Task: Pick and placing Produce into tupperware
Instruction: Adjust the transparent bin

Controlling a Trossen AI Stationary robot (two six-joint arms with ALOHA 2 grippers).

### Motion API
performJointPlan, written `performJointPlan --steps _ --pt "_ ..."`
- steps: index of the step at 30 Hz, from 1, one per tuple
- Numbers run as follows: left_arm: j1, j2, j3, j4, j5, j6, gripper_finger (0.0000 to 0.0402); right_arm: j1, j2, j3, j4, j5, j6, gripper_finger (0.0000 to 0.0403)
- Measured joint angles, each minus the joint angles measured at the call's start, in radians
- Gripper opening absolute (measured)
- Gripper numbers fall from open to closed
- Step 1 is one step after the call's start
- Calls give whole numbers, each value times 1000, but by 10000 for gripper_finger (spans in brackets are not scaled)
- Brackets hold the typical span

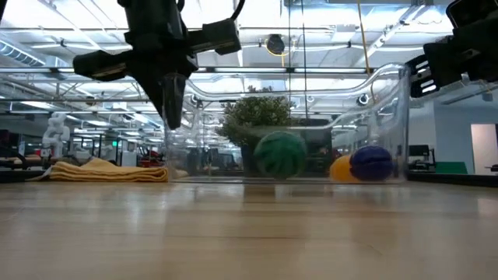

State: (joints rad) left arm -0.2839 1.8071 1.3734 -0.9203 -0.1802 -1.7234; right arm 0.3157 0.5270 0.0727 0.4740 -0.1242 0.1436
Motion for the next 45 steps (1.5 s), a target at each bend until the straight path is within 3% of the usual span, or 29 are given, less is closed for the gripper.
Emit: performJointPlan --steps 45 --pt "-20 17 -48 105 18 -94 0 0 4 0 -14 0 20 125"
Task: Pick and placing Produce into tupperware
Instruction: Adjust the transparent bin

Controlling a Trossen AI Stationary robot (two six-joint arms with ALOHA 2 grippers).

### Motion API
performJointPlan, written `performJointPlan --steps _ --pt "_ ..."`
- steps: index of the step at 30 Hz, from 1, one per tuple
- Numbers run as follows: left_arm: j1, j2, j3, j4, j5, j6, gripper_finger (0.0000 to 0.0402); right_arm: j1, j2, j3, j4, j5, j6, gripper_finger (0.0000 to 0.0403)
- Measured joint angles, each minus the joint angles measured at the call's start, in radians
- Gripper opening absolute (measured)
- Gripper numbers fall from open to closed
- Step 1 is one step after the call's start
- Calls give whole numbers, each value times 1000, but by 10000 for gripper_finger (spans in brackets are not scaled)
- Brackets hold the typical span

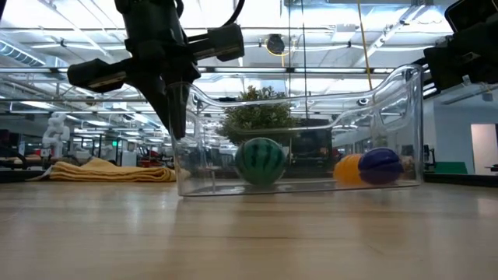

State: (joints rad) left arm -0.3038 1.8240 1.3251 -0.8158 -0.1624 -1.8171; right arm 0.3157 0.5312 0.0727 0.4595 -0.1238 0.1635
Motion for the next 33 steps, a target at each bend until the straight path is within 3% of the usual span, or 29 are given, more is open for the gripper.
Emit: performJointPlan --steps 10,26,33 --pt "6 0 0 -5 17 5 16 0 0 0 -3 -3 -3 125" --pt "8 0 7 -3 22 44 111 0 0 0 -16 -4 -10 125" --pt "8 -29 63 -47 -27 83 165 0 0 0 -15 -3 -7 125"
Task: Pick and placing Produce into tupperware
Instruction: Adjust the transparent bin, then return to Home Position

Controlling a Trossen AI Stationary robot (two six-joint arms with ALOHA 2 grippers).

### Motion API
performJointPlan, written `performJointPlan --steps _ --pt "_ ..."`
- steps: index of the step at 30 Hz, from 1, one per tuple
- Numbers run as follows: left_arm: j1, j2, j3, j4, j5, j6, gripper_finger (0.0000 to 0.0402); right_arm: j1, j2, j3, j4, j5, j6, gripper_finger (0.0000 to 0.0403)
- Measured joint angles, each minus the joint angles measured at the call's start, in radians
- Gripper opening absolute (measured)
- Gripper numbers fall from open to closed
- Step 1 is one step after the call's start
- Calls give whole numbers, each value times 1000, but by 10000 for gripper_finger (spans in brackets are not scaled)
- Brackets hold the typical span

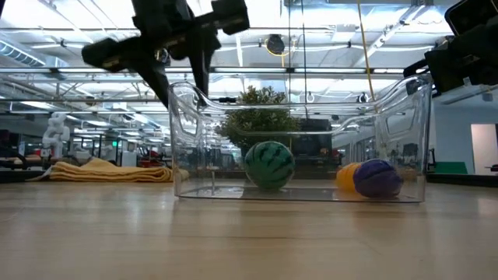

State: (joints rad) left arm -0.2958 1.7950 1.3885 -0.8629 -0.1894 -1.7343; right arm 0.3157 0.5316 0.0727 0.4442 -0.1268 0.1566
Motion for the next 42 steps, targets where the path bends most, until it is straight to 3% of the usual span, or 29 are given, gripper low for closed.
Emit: performJointPlan --steps 9,14,17,20,25,28,33,37,42 --pt "-20 0 179 -284 -26 117 206 0 0 0 0 1 11 125" --pt "-58 -31 258 -309 -91 403 206 0 0 0 3 -1 -17 125" --pt "-102 -48 289 -285 -214 637 180 0 -2 0 16 -4 -40 125" --pt "-162 -86 293 -258 -357 839 125 0 -7 0 43 -4 -43 115" --pt "-226 -161 287 -243 -545 943 14 0 -12 0 97 -5 -21 53" --pt "-272 -202 288 -247 -635 1011 11 0 -16 0 125 -4 -22 10" --pt "-321 -243 287 -230 -736 1184 4 1 -16 0 142 100 -15 2" --pt "-336 -265 287 -225 -756 1300 2 1 -19 0 146 182 -10 1" --pt "-374 -300 287 -220 -797 1370 1 0 -37 27 159 185 -2 0"
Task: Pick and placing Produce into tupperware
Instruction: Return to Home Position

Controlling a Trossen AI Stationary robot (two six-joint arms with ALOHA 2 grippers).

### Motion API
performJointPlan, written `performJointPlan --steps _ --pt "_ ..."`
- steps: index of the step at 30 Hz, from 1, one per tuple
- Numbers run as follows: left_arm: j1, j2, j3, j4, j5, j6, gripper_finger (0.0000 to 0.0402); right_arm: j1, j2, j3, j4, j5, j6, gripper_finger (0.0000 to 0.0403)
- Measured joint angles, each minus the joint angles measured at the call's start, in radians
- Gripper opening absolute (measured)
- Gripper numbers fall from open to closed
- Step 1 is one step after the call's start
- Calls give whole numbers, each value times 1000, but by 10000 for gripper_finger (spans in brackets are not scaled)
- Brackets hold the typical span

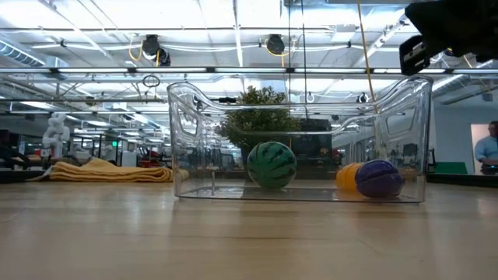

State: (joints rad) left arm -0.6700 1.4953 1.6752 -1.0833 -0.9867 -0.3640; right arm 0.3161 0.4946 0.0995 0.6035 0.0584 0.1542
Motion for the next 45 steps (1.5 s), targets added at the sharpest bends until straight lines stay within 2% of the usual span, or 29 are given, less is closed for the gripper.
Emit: performJointPlan --steps 4,9,12,14,16,18,20,22,26,30,33,40,45 --pt "-66 -49 -39 4 -67 -15 1 0 -16 53 -87 -2 -39 0" --pt "-128 -177 -195 43 -120 -49 1 0 -24 96 -148 -2 -68 0" --pt "-119 -290 -313 127 -127 -24 1 -2 -23 96 -153 -2 -96 0" --pt "-82 -364 -391 240 -98 71 1 -9 -23 96 -154 -2 -97 0" --pt "-30 -432 -467 380 -14 223 1 -20 -23 97 -154 -2 -97 0" --pt "27 -501 -534 533 122 392 0 -31 -23 97 -157 -2 -110 0" --pt "90 -573 -592 657 325 551 0 -43 -23 97 -171 -2 -132 0" --pt "163 -635 -630 715 527 656 0 -58 -23 97 -182 -5 -137 0" --pt "331 -724 -673 738 777 720 0 -82 -23 97 -183 -7 -140 0" --pt "474 -746 -701 759 1006 720 0 -89 -25 97 -183 -9 -129 0" --pt "552 -740 -730 823 1069 720 0 -88 -32 97 -179 -10 -118 0" --pt "686 -739 -881 1012 1068 709 0 -88 -49 97 -174 -11 -120 0" --pt "746 -742 -963 1035 1067 694 0 -88 -59 97 -177 -8 -107 0"
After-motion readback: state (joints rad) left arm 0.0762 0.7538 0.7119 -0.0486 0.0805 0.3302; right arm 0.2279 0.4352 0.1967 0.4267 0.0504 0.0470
